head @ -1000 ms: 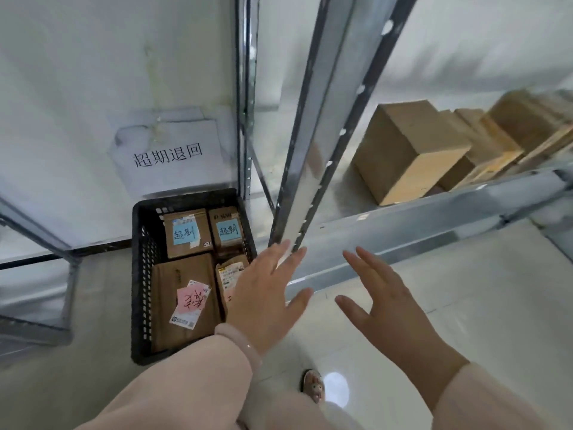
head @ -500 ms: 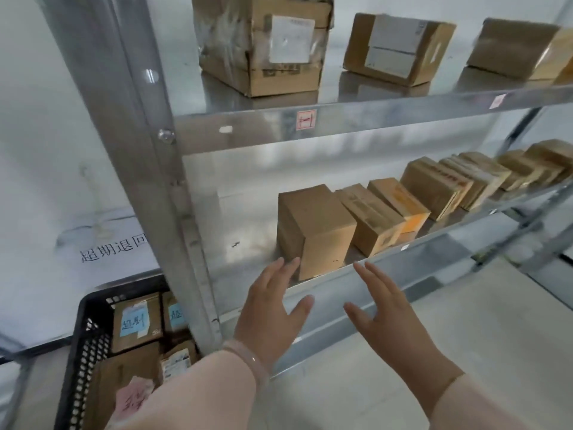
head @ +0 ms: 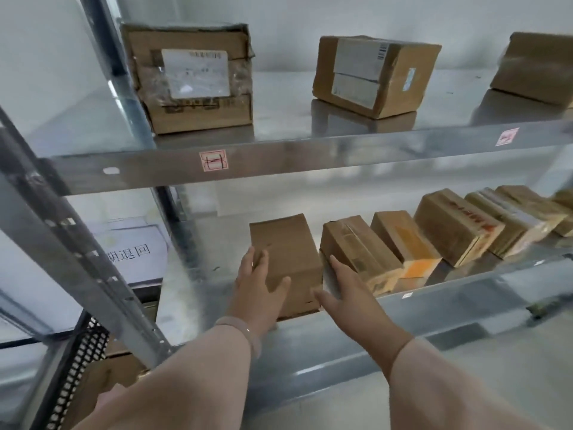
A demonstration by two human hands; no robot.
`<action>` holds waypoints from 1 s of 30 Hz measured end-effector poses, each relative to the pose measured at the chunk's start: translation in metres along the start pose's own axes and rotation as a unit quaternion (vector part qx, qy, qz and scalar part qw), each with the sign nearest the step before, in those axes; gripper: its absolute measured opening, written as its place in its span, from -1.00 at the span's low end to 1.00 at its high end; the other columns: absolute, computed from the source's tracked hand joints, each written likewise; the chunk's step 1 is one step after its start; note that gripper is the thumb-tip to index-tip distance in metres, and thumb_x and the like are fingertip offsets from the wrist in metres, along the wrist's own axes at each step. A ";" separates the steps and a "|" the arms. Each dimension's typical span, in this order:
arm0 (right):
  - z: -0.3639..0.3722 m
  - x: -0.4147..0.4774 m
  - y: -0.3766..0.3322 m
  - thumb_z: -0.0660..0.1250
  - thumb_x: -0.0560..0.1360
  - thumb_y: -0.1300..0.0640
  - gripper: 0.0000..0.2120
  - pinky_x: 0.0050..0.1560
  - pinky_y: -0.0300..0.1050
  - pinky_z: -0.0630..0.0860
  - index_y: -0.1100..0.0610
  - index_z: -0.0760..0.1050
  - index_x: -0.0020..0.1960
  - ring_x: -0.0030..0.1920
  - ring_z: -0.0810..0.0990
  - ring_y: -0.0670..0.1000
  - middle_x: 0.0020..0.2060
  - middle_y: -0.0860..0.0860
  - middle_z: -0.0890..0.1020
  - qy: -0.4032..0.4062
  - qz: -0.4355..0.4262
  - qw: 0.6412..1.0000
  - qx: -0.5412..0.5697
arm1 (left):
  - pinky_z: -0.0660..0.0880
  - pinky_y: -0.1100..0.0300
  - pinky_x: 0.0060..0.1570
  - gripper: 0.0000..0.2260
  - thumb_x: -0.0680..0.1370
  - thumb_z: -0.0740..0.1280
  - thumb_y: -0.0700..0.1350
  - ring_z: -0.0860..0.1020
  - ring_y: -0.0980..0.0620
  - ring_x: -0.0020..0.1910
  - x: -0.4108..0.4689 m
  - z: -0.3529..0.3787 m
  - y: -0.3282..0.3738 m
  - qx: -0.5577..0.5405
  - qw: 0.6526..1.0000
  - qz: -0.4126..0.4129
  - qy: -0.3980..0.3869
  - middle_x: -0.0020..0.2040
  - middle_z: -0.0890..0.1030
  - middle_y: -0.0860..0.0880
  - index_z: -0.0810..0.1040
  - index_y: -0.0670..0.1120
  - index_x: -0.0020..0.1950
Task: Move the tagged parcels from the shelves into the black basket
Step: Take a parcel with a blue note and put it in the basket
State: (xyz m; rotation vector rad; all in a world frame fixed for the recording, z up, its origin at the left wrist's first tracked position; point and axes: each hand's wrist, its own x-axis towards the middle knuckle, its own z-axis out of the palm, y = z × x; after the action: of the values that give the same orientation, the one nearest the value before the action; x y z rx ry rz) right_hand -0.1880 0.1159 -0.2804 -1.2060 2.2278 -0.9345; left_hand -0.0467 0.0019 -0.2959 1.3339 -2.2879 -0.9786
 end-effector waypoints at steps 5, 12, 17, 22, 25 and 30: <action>0.017 0.008 -0.014 0.27 0.51 0.05 -0.42 0.25 -0.25 0.39 -0.17 0.17 0.47 0.31 0.35 -0.18 0.30 -0.22 0.39 -0.068 -0.058 0.994 0.061 | 0.25 -0.06 0.46 -0.28 0.48 0.26 0.34 0.18 0.00 0.52 0.000 -0.024 0.001 -0.084 0.993 -0.073 0.047 0.57 0.13 0.10 0.15 0.11 0.56; 0.039 0.008 -0.021 0.21 0.53 0.13 -0.42 0.37 -0.29 0.22 -0.27 0.18 0.45 0.36 0.20 -0.29 0.40 -0.33 0.22 -0.130 -0.174 0.975 0.043 | 0.42 -0.13 0.31 0.05 0.04 0.38 0.58 0.41 -0.14 0.34 0.001 -0.044 -0.018 -0.199 0.961 -0.190 0.036 0.46 0.29 -0.01 0.18 0.28 0.47; 0.031 0.017 -0.016 0.20 0.60 0.01 -0.59 0.43 -0.09 0.26 -0.23 0.26 0.41 0.35 0.31 -0.21 0.37 -0.21 0.37 -0.004 -0.085 0.984 0.154 | 0.48 -0.10 0.24 -0.54 0.51 0.30 0.21 0.53 -0.02 0.17 -0.024 -0.042 -0.028 -0.409 0.885 -0.214 0.064 0.26 0.54 0.00 0.37 0.18 0.40; 0.016 0.018 -0.006 0.12 0.60 -0.16 -0.55 0.38 0.07 0.30 -0.22 0.17 0.47 0.38 0.35 0.02 0.43 -0.12 0.35 -0.060 0.117 0.936 0.327 | 0.54 -0.19 0.06 -0.69 0.61 0.18 0.14 0.54 -0.17 0.20 -0.038 -0.034 -0.030 -0.633 0.730 -0.256 0.040 0.20 0.57 -0.09 0.46 0.05 0.27; 0.011 0.012 -0.008 0.20 0.60 -0.07 -0.62 0.11 0.04 0.57 -0.26 0.24 0.39 0.08 0.60 -0.06 0.07 -0.19 0.60 -0.115 0.124 0.871 0.462 | 0.45 -0.34 0.19 -0.64 0.60 0.15 0.16 0.54 -0.22 0.24 -0.039 -0.027 -0.028 -0.656 0.715 -0.242 0.004 0.23 0.58 -0.12 0.49 0.02 0.30; 0.010 0.010 0.001 0.31 0.55 0.02 -0.46 0.03 0.03 0.61 -0.30 0.20 0.43 0.04 0.66 -0.03 0.09 -0.15 0.65 -0.065 0.072 0.882 0.462 | 0.48 -0.05 0.27 -0.75 0.63 0.22 -0.05 0.55 0.02 0.20 -0.041 -0.027 -0.028 -0.444 0.869 -0.198 0.090 0.21 0.59 0.02 0.54 0.09 0.28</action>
State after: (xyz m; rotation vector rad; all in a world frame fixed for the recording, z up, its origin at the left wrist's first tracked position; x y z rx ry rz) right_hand -0.1873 0.1043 -0.2879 -0.6052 1.3982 -1.5326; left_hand 0.0077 0.0170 -0.2938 1.3586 -1.1329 -1.6635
